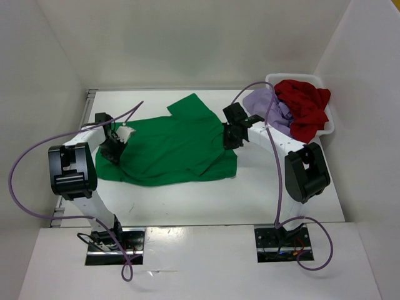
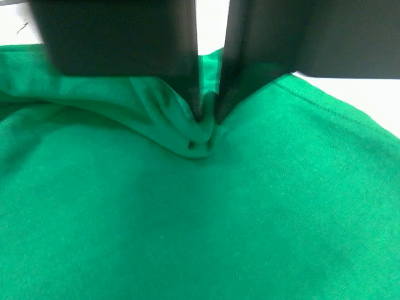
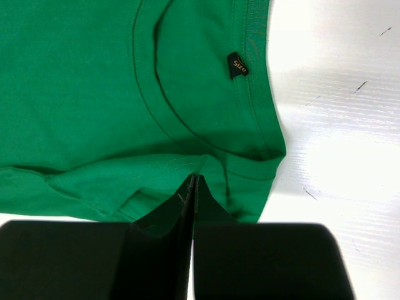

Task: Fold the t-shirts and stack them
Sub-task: Flatten out the tshirt

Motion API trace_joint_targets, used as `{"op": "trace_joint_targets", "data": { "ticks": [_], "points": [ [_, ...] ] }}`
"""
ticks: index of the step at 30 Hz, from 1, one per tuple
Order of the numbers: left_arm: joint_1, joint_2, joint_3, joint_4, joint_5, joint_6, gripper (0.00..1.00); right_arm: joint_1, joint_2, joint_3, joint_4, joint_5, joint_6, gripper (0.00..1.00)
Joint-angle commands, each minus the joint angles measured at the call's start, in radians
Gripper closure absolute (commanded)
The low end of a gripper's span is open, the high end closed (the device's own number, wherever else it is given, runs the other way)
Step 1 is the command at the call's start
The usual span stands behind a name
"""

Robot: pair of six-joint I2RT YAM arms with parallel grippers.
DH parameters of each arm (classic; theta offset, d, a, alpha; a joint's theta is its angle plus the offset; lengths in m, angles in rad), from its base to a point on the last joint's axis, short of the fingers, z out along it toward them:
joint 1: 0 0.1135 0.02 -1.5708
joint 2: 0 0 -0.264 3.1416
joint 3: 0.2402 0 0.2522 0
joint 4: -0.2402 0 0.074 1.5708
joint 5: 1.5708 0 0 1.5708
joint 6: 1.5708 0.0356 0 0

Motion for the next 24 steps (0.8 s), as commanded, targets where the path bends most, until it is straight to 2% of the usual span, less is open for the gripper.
{"op": "trace_joint_targets", "data": {
  "ticks": [1, 3, 10, 14, 15, 18, 21, 24],
  "points": [
    [0.004, -0.054, 0.027, -0.018, 0.013, -0.019, 0.72, -0.007, -0.007, 0.032, 0.009, -0.007, -0.011, 1.00],
    [0.004, -0.054, 0.018, -0.018, 0.013, -0.019, 0.61, -0.007, -0.007, 0.032, 0.009, -0.007, -0.011, 1.00],
    [0.004, -0.064, 0.009, -0.006, 0.004, -0.019, 0.61, -0.007, -0.007, 0.032, 0.009, -0.007, -0.011, 1.00],
    [0.004, -0.050, 0.009, -0.006, 0.013, -0.028, 0.70, -0.007, -0.007, 0.032, 0.009, -0.016, -0.011, 1.00],
    [0.004, -0.059, 0.009, -0.006, 0.023, -0.028, 0.74, -0.007, -0.007, 0.032, 0.009, -0.016, -0.011, 1.00],
    [0.004, -0.059, 0.009, -0.006, 0.024, -0.028, 0.74, -0.007, -0.007, 0.022, 0.009, -0.016, -0.011, 1.00],
    [0.004, -0.036, 0.000, -0.015, 0.024, -0.019, 0.79, -0.007, -0.007, 0.022, 0.009, -0.016, -0.011, 1.00],
    [0.004, -0.036, 0.000, -0.015, 0.037, -0.019, 0.92, -0.007, -0.007, 0.022, 0.009, -0.016, -0.011, 1.00]
  ]
}}
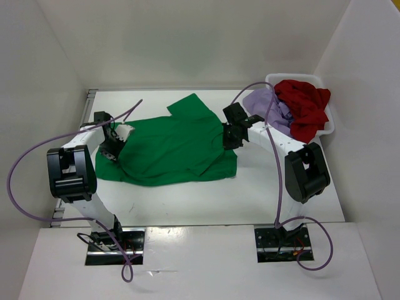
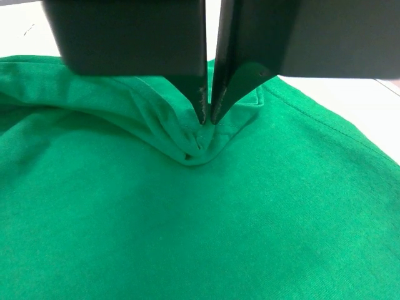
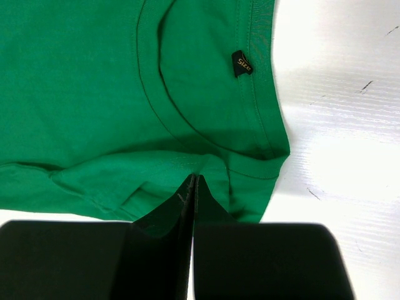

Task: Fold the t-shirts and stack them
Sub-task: Flatten out the tshirt

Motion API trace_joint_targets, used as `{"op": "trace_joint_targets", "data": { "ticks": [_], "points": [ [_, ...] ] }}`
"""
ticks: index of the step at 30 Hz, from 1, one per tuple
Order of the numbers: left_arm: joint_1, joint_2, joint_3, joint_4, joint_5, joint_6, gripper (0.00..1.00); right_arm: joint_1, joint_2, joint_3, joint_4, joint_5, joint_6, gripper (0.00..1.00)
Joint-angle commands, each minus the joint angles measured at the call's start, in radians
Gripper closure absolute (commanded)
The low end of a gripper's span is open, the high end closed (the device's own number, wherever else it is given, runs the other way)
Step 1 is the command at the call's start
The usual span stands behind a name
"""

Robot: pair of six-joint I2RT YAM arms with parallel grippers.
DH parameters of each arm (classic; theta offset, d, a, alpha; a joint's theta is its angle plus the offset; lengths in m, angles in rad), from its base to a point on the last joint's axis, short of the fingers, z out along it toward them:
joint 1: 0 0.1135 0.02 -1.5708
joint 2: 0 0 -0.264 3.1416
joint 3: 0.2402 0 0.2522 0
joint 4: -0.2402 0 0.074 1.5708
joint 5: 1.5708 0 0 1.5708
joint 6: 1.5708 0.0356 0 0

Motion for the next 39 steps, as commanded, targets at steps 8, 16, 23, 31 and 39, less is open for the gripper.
{"op": "trace_joint_targets", "data": {
  "ticks": [8, 16, 23, 31, 39],
  "points": [
    [0.004, -0.063, 0.263, -0.023, 0.008, -0.059, 1.00, -0.105, 0.045, 0.338, -0.068, 0.049, -0.089, 1.00],
    [0.004, -0.146, 0.879, 0.054, -0.152, -0.092, 1.00, -0.156, 0.136, 1.257, -0.223, 0.350, -0.147, 1.00],
    [-0.026, -0.299, 0.665, 0.031, -0.136, 0.004, 1.00, -0.110, -0.137, 0.953, -0.241, 0.450, -0.167, 1.00],
    [-0.056, -0.563, 0.060, 0.031, -0.155, 0.138, 1.00, 0.029, -0.536, 0.146, -0.233, 0.386, 0.081, 1.00],
    [-0.065, -0.703, -0.299, -0.004, -0.202, 0.181, 1.00, 0.177, -0.713, -0.349, -0.227, 0.189, 0.406, 1.00]
  ]
}}
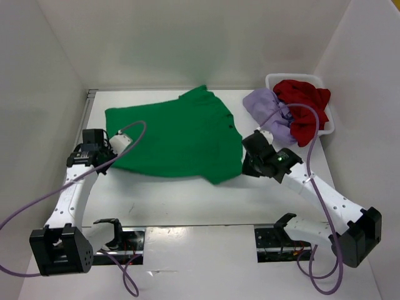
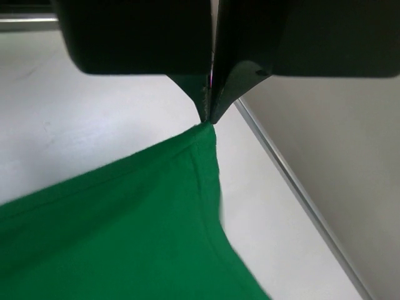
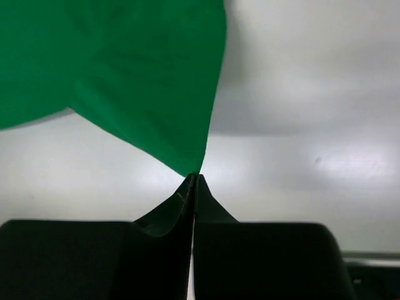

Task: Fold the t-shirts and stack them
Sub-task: Flatten out the tshirt, then grap the side of the flattened tshirt closest away from the robot with both arms, then fold the flattened tshirt in 1/3 of the way

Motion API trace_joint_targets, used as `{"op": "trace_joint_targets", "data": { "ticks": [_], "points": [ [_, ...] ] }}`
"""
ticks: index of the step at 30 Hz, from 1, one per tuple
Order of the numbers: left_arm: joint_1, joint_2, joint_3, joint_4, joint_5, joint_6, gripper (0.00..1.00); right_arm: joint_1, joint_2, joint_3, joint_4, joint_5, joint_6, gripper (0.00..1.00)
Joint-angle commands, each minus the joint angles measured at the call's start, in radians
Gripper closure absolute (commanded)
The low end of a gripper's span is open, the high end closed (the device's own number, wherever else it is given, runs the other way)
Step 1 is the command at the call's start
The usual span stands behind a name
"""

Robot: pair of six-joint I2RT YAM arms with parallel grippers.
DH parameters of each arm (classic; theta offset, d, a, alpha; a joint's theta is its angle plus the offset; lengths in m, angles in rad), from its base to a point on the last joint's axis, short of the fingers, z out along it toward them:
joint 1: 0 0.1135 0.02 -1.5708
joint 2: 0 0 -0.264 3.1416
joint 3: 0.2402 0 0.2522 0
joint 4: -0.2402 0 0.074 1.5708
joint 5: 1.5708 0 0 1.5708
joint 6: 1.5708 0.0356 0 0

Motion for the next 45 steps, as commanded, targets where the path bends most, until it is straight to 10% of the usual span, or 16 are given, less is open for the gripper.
{"op": "trace_joint_targets", "data": {
  "ticks": [1, 29, 45],
  "points": [
    [0.000, -0.056, -0.048, -0.005, -0.029, 0.027, 1.00, 0.091, -0.080, -0.059, 0.015, -0.072, 0.174, 1.00],
    [0.048, 0.038, -0.203, -0.016, -0.330, -0.224, 1.00, -0.049, 0.567, 0.303, 0.314, -0.050, -0.230, 1.00],
    [0.057, 0.171, -0.242, 0.070, -0.419, -0.339, 1.00, -0.098, 0.669, 0.352, 0.333, -0.078, -0.269, 1.00]
  ]
}}
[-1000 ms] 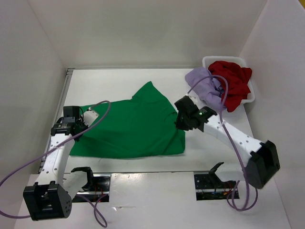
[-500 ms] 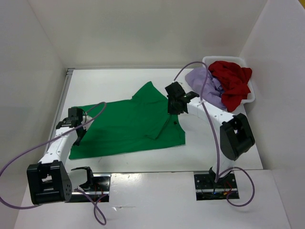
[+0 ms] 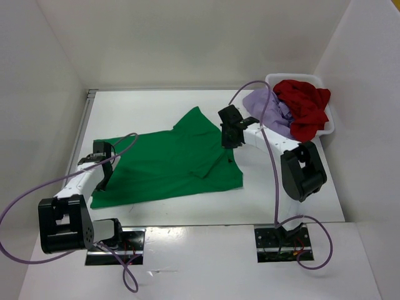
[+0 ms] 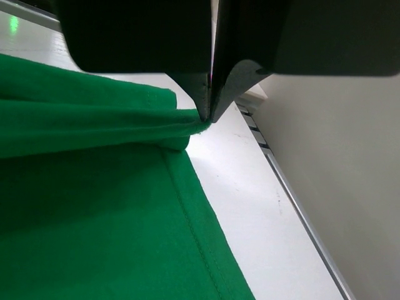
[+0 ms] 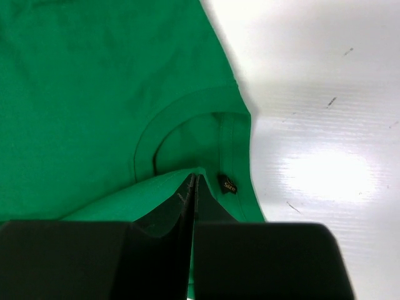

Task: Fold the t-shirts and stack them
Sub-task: Fold the flattened tshirt in 1/3 of the way

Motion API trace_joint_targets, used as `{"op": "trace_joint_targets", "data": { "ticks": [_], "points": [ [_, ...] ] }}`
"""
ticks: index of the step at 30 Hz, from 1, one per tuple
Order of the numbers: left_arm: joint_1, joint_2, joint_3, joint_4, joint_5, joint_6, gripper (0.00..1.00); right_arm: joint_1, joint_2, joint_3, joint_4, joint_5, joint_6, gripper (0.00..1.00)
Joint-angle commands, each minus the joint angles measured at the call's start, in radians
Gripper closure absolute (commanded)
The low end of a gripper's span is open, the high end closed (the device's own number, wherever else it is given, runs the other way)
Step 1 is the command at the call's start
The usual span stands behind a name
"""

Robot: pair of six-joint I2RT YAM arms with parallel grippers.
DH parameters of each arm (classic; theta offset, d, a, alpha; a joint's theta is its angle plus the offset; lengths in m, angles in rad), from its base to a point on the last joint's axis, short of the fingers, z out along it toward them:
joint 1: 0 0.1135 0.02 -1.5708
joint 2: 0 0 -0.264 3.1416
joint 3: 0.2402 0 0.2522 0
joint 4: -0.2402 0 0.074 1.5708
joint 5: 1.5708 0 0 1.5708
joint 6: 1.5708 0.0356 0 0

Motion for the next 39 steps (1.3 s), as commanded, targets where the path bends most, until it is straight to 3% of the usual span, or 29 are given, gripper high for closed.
{"op": "trace_joint_targets", "data": {
  "ticks": [1, 2, 3, 6, 10, 13, 19, 25, 28, 29, 31, 32, 34, 37, 39],
  "points": [
    [0.015, 0.021, -0.014, 0.019, -0.039, -0.047, 1.00, -0.004, 0.014, 0.058, 0.046, -0.001, -0.022, 1.00],
    [0.015, 0.032, -0.014, 0.019, -0.039, -0.047, 0.91, -0.004, 0.026, 0.070, 0.046, -0.001, -0.033, 0.97],
    [0.015, 0.043, -0.014, 0.019, -0.039, -0.056, 0.82, -0.004, 0.037, 0.070, 0.046, -0.010, -0.042, 0.65],
    [0.015, 0.052, -0.005, 0.019, -0.039, -0.056, 0.47, -0.004, 0.037, 0.099, 0.023, 0.011, -0.042, 0.28],
    [0.036, 0.052, 0.006, 0.019, -0.057, -0.056, 0.34, -0.013, -0.082, 0.050, -0.027, 0.059, 0.039, 0.14],
    [0.058, 0.052, 0.006, 0.028, -0.057, -0.033, 0.32, -0.022, -0.232, -0.132, -0.058, 0.009, 0.177, 0.14],
    [0.069, 0.150, -0.003, 0.071, -0.008, -0.033, 0.31, -0.022, -0.464, -0.485, 0.020, -0.108, 0.464, 0.14],
    [0.088, 0.234, -0.003, 0.138, 0.004, -0.001, 0.31, -0.022, -0.445, -0.579, 0.094, -0.174, 0.544, 0.19],
    [0.098, 0.257, 0.006, 0.151, 0.025, 0.008, 0.31, -0.022, -0.419, -0.617, 0.141, -0.183, 0.563, 0.31],
    [0.098, 0.270, 0.006, 0.163, 0.026, 0.008, 0.33, -0.022, -0.409, -0.617, 0.150, -0.183, 0.564, 0.45],
    [0.098, 0.294, 0.015, 0.174, 0.035, 0.008, 0.36, -0.033, -0.388, -0.617, 0.164, -0.183, 0.564, 0.61],
    [0.098, 0.294, 0.015, 0.183, 0.035, 0.008, 0.38, -0.033, -0.365, -0.617, 0.164, -0.183, 0.564, 0.80],
    [0.107, 0.316, 0.015, 0.204, 0.035, 0.027, 0.40, -0.033, -0.354, -0.617, 0.154, -0.183, 0.573, 0.96],
    [0.107, 0.327, 0.043, 0.227, 0.035, 0.038, 0.40, -0.033, -0.383, -0.652, 0.085, -0.131, 0.640, 1.00],
    [0.107, 0.336, 0.073, 0.227, 0.035, 0.050, 0.40, -0.042, -0.495, -0.698, 0.054, -0.140, 0.677, 1.00]
  ]
}}
